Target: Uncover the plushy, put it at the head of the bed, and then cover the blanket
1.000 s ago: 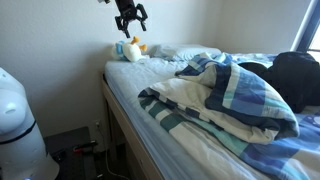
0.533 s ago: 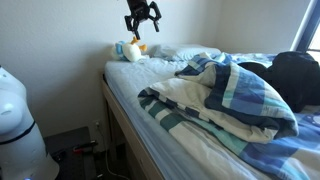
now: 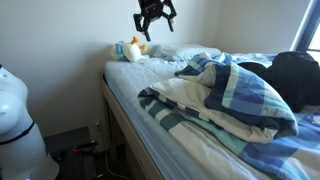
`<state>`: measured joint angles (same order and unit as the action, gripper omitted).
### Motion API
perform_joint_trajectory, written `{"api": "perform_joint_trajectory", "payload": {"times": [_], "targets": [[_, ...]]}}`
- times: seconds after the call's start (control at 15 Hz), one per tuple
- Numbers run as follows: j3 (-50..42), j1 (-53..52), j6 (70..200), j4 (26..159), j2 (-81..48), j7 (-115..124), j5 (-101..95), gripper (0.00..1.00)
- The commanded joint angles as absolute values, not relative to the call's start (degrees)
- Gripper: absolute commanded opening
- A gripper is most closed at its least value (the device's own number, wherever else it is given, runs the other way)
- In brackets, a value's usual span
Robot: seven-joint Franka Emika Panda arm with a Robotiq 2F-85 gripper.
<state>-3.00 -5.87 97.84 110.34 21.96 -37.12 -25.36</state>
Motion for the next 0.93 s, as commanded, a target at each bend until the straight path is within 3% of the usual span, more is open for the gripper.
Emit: {"api": "perform_joint_trajectory", "payload": {"times": [0.0, 0.87], "targets": [[-3.9, -2.8, 98.7, 111.9, 22.3, -38.5, -29.7, 1.00], [-7.8, 1.8, 102.5, 113.1, 17.5, -37.2, -33.5, 1.00]]}}
